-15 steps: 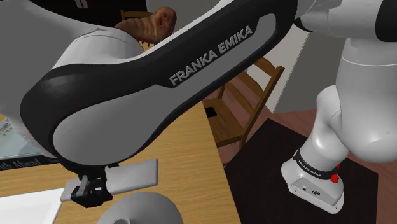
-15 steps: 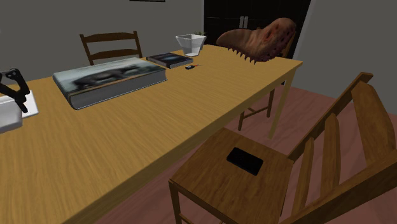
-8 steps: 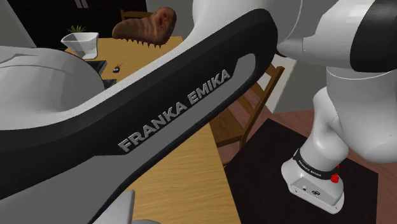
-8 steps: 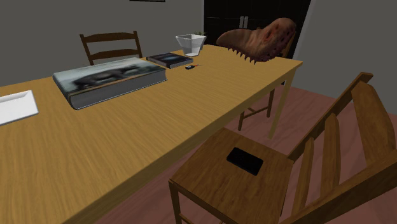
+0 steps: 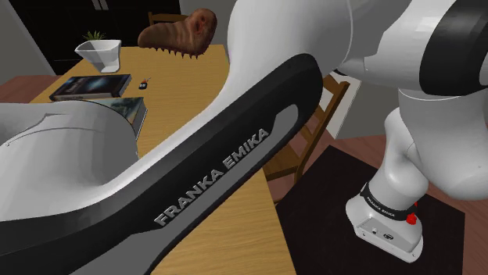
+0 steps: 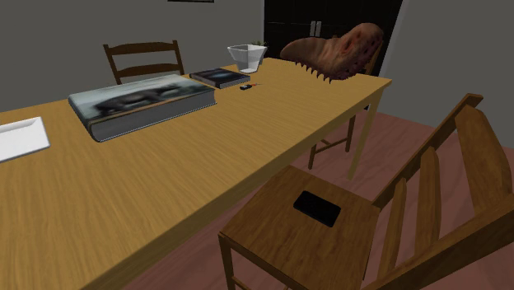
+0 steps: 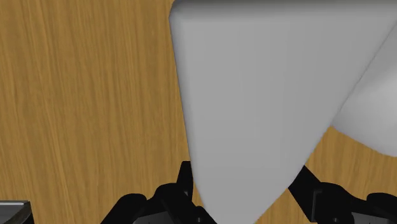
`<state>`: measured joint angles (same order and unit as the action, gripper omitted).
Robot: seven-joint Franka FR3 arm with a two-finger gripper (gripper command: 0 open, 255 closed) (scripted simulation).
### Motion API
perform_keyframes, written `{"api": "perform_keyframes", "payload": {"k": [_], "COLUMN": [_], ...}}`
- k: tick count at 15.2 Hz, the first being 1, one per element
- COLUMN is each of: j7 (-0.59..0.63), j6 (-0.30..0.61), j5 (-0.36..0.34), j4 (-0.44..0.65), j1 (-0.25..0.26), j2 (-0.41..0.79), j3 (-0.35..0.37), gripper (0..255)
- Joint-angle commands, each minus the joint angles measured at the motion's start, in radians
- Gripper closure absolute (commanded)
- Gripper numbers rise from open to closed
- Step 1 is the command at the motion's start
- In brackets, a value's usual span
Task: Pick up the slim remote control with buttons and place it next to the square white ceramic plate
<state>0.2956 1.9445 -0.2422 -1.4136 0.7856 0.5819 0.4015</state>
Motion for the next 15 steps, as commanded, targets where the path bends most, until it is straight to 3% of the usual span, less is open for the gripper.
{"api": "perform_keyframes", "payload": {"k": [1,6,14,15], "j7": [0.003,0.01,0.01,0.011], "j6": [0.023,0.075,0.075,0.076], "j5": [-0.003,-0.014,-0.014,-0.013], "j4": [-0.018,-0.049,-0.049,-0.051], "j1": [0.001,0.002,0.002,0.002], "j2": [0.012,0.035,0.035,0.033], "j3": [-0.001,-0.008,-0.007,-0.007], "gripper": [255,255,255,0]}}
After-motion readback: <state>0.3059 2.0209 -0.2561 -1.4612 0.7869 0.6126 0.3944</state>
